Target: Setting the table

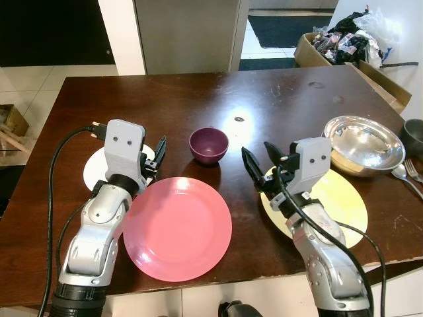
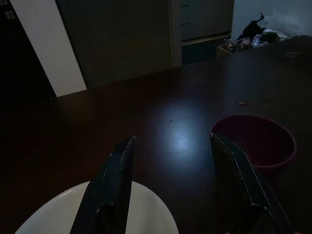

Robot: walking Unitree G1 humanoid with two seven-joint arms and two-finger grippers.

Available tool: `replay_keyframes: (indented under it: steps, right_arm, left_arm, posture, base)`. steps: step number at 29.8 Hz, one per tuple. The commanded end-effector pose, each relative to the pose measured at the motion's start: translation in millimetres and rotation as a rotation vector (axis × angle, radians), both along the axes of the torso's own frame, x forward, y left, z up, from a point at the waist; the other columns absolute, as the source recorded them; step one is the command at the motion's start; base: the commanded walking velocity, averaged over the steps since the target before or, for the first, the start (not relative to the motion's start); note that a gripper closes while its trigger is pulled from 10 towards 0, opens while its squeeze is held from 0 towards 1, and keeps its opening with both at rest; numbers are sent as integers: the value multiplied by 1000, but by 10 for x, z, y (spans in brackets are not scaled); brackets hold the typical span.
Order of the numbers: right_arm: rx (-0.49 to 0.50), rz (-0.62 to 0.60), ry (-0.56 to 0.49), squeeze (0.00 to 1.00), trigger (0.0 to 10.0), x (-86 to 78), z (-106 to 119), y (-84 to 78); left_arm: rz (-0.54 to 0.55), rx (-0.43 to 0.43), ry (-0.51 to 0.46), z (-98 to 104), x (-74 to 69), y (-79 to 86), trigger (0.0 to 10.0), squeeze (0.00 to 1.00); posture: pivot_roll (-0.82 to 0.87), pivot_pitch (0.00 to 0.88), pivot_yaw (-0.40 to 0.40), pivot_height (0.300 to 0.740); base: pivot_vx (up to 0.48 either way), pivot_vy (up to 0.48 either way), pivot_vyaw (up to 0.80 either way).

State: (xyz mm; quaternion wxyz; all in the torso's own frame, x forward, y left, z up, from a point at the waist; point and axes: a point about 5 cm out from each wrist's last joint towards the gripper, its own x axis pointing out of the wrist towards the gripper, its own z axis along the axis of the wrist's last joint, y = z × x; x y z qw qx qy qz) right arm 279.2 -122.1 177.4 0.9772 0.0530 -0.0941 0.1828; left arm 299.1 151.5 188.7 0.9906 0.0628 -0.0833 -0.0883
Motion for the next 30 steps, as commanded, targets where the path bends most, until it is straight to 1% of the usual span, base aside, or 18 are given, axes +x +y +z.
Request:
replay_keyframes:
  steps: [1,14,30]
  right_arm:
    - [18,-7,7,0,10000,18,-13,-21]
    - [32,-9,11,0,10000,30,-21,-27]
    - [41,-8,20,0,10000,27,-42,-21]
  left_arm:
    - [-7,0,17,-51,-2,-13,10000,0]
    - [-9,4,24,-61,-3,-5,10000,0]
    - [-5,8,31,-65,-16,12,10000,0]
  posture:
    - [-160,0,36,740]
    - [-154,0,39,740]
    - [-148,0,41,740]
  base:
    - [0,0,0]
    - [0,0,0]
    - [-381,0,0]
